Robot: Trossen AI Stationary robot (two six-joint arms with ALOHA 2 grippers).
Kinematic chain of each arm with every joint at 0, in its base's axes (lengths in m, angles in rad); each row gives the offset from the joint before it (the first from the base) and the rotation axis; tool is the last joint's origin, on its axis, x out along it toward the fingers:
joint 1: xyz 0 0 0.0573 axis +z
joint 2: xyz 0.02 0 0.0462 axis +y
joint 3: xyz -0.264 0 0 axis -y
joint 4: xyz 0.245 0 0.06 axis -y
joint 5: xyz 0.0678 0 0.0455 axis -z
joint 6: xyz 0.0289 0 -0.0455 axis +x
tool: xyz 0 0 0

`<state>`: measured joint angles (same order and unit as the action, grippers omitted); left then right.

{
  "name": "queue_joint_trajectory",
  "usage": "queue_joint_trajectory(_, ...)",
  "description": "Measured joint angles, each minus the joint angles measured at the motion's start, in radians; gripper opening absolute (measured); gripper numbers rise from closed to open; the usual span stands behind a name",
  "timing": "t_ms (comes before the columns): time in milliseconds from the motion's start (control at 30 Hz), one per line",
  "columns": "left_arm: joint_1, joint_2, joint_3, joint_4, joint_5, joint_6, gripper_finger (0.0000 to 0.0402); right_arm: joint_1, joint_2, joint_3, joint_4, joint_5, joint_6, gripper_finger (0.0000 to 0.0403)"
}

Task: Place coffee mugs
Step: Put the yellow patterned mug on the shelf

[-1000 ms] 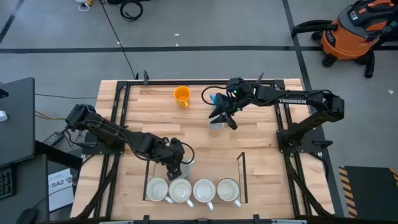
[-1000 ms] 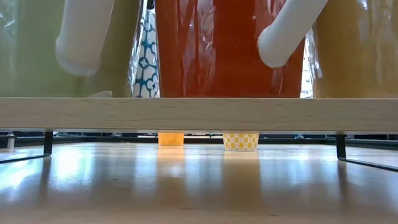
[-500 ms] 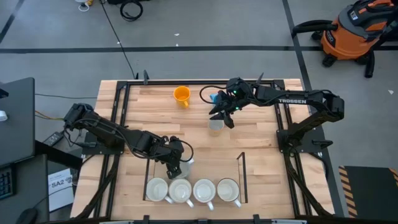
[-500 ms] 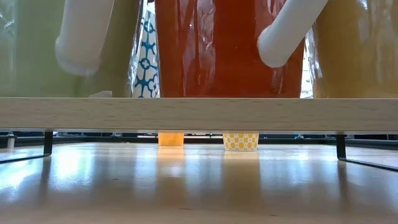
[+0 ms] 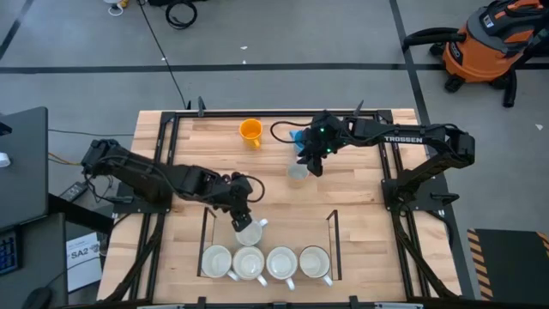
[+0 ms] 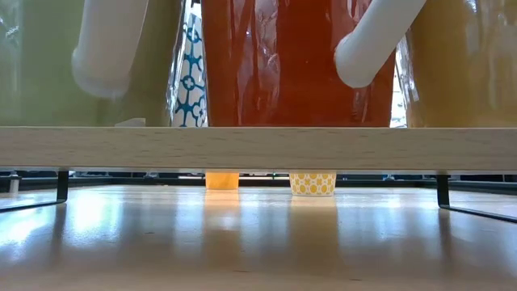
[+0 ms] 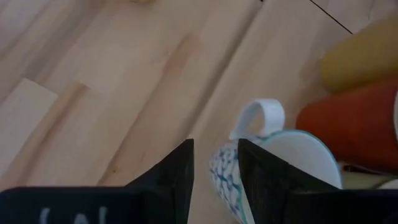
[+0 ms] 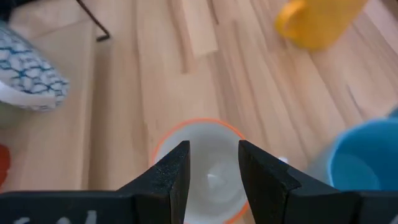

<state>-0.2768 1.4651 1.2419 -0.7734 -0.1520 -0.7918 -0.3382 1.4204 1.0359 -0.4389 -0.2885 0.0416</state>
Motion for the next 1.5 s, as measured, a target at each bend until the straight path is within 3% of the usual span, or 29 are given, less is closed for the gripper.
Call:
queue_joint_trajectory(267, 0.047, 0.000, 0.000, 0.003, 0.000, 0.053, 0.0130, 0.003, 0.000, 0.000, -0.100, 0.150, 0.167, 0.0142)
queue_joint_trajectory(967, 0.169, 0.000, 0.001, 0.108, -0.022, 0.055, 0.0130, 0.084, 0.000, 0.000, -0.152, 0.197, 0.304, 0.0139)
queue_joint_trajectory(1267, 0.261, 0.001, 0.001, 0.303, -0.058, 0.057, 0.0130, 0.070, -0.010, 0.000, -0.213, 0.161, 0.274, 0.0139)
queue_joint_trajectory(1500, 0.329, 0.014, 0.002, 0.499, -0.058, 0.145, 0.0130, 0.043, -0.096, 0.000, -0.253, 0.162, 0.208, 0.0139)
